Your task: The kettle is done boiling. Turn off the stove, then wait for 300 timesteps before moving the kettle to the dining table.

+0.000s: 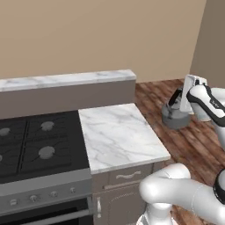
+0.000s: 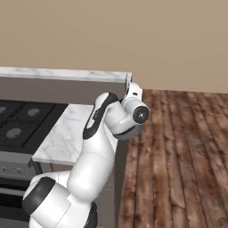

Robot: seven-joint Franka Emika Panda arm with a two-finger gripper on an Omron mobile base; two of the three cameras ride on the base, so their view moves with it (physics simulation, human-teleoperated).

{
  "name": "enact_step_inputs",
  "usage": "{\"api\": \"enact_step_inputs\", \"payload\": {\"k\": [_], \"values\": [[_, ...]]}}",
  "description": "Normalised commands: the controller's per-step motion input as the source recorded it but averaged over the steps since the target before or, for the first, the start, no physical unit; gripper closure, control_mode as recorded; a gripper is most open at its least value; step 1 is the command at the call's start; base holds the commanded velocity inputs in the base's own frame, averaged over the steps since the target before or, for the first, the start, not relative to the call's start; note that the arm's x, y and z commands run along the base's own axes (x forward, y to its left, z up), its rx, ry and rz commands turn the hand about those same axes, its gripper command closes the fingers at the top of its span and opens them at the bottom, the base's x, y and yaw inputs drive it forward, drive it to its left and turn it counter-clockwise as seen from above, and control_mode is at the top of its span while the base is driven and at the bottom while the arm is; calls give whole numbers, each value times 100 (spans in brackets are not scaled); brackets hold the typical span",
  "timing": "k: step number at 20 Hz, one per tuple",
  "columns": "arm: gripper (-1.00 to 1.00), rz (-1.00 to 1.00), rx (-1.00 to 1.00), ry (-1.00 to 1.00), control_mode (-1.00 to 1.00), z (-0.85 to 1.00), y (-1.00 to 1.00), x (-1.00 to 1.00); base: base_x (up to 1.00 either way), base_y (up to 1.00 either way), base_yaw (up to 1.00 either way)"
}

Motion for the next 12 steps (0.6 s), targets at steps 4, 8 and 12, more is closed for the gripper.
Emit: {"api": "enact_step_inputs", "payload": {"k": [4,8,12], "values": [[100,0,0,0,100,0,0,0,-1,-62,-2],[100,0,0,0,100,0,0,0,0,-63,0],[100,0,0,0,100,0,0,0,0,-59,0]]}}
